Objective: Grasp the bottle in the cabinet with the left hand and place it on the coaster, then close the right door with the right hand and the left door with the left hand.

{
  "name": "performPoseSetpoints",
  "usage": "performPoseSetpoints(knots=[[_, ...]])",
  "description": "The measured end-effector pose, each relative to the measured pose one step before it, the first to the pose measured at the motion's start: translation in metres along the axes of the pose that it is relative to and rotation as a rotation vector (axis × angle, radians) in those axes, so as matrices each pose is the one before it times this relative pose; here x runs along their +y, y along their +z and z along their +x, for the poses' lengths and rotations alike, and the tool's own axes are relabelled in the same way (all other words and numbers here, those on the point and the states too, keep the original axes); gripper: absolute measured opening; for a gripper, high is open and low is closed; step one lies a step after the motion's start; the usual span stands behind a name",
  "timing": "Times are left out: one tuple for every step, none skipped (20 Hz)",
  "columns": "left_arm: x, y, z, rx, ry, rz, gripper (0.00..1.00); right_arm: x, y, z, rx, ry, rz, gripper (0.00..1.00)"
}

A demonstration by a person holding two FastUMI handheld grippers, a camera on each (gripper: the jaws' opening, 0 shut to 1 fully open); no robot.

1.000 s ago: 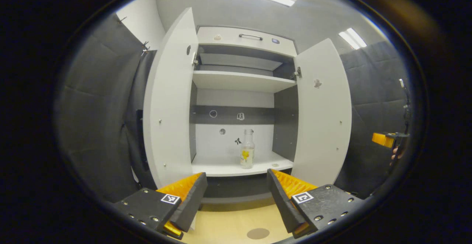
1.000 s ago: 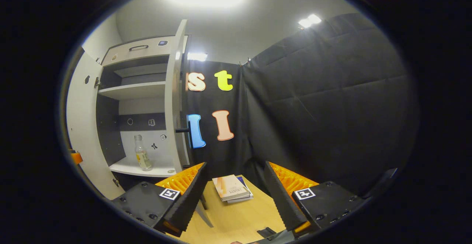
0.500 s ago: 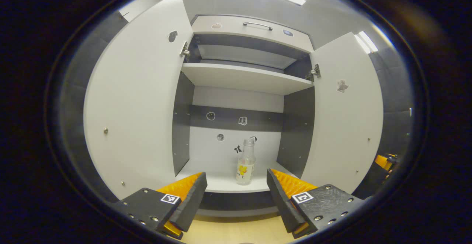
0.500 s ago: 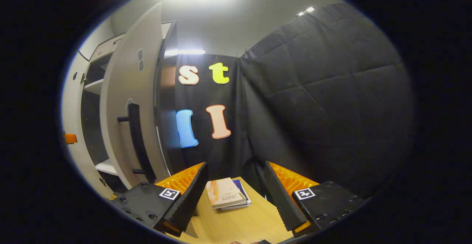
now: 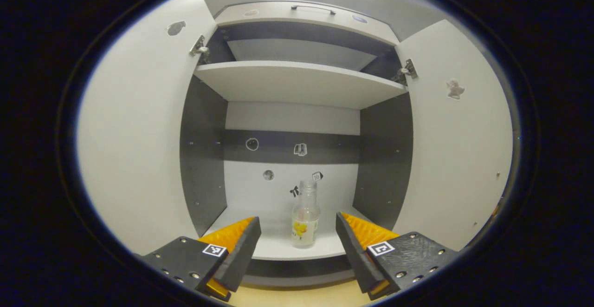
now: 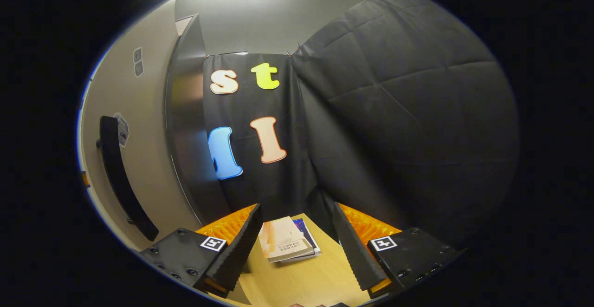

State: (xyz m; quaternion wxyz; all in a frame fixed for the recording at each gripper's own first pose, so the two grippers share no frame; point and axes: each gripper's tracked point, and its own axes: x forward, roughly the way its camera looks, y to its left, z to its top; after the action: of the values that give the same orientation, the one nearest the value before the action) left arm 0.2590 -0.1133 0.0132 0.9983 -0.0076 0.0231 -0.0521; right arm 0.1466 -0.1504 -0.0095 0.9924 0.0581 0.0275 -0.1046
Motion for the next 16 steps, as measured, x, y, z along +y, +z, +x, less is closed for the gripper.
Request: performPoseSetpoints(knots=[[0.00004, 0.00130, 0.01095, -0.00197, -0.02032, 0.00316, 0.94, 0.00357, 0.00266, -0.00040, -0.00095, -0.01354, 0.01176, 0.96], [-0.00076, 0.00075, 0.01112, -0.00673, -0.02045, 0.00332, 0.94, 0.00318, 0.00481, -0.00236, -0.01130, -0.01233, 0.01399, 0.94], [-0.00079, -0.00095, 0.01116, -0.00314, -0.02125, 0.00615, 0.94, -0.00085, 0.00558, -0.00434, -0.01511, -0.02225, 0.01049, 0.96], [0.00031, -0.00163, 0.01164, 0.00228, -0.02094, 0.00662, 0.94, -0.00332, 0.00144, -0.00577, -0.01351, -0.02810, 0.00610, 0.97], [0.00025, -0.00391, 0.01111, 0.00406, -0.02056, 0.00038, 0.94, -0.00450, 0.00167, -0.00570, -0.00924, -0.03195, 0.00319, 0.94], [-0.00046, -0.00200, 0.01011, 0.00312, -0.02327, 0.00006, 0.94, -0.00452, -0.00093, -0.00615, -0.00329, -0.03019, 0.00213, 0.97], [-0.00162, -0.00178, 0.01064, -0.00430, -0.02300, 0.00150, 0.94, -0.00377, -0.00070, -0.00580, 0.00006, -0.02579, 0.00071, 0.97], [-0.00085, -0.00187, 0.01086, -0.00160, -0.01717, 0.00192, 0.94, -0.00563, -0.00233, -0.00670, 0.00044, -0.02626, -0.00419, 0.97], [0.00144, -0.00349, 0.00897, 0.00359, -0.01233, 0.00137, 0.94, -0.00603, -0.00115, -0.00583, -0.00061, -0.02752, -0.00888, 0.97], [0.00119, -0.00185, 0.00891, 0.00218, -0.00927, 0.00085, 0.94, -0.00683, -0.00164, -0.00614, -0.00062, -0.02946, -0.00931, 0.96], [0.00036, -0.00067, 0.00763, -0.00149, -0.01049, 0.00330, 0.94, -0.00617, -0.00015, -0.00595, -0.00156, -0.02835, -0.00532, 0.96], [-0.00045, -0.00044, 0.00864, -0.00334, -0.01102, 0.00690, 0.94, -0.00603, -0.00095, -0.00633, -0.00091, -0.02563, 0.00017, 0.94], [0.00172, -0.00195, 0.00823, 0.00028, -0.00375, 0.00728, 0.94, -0.00398, -0.00025, -0.00439, 0.00031, -0.02193, 0.00431, 0.97], [0.00140, -0.00170, 0.00712, 0.00143, -0.00465, 0.00296, 0.94, -0.00459, -0.00107, -0.00452, -0.00123, -0.02099, 0.00450, 0.96], [0.00085, -0.00325, 0.00650, 0.00148, -0.00477, 0.00178, 0.92, -0.00437, -0.00017, -0.00458, -0.00427, -0.02141, 0.00328, 0.97], [0.00019, -0.00119, 0.00582, 0.00012, -0.00492, -0.00114, 0.92, -0.00528, 0.00139, -0.00443, -0.00551, -0.01914, 0.00273, 0.97]])
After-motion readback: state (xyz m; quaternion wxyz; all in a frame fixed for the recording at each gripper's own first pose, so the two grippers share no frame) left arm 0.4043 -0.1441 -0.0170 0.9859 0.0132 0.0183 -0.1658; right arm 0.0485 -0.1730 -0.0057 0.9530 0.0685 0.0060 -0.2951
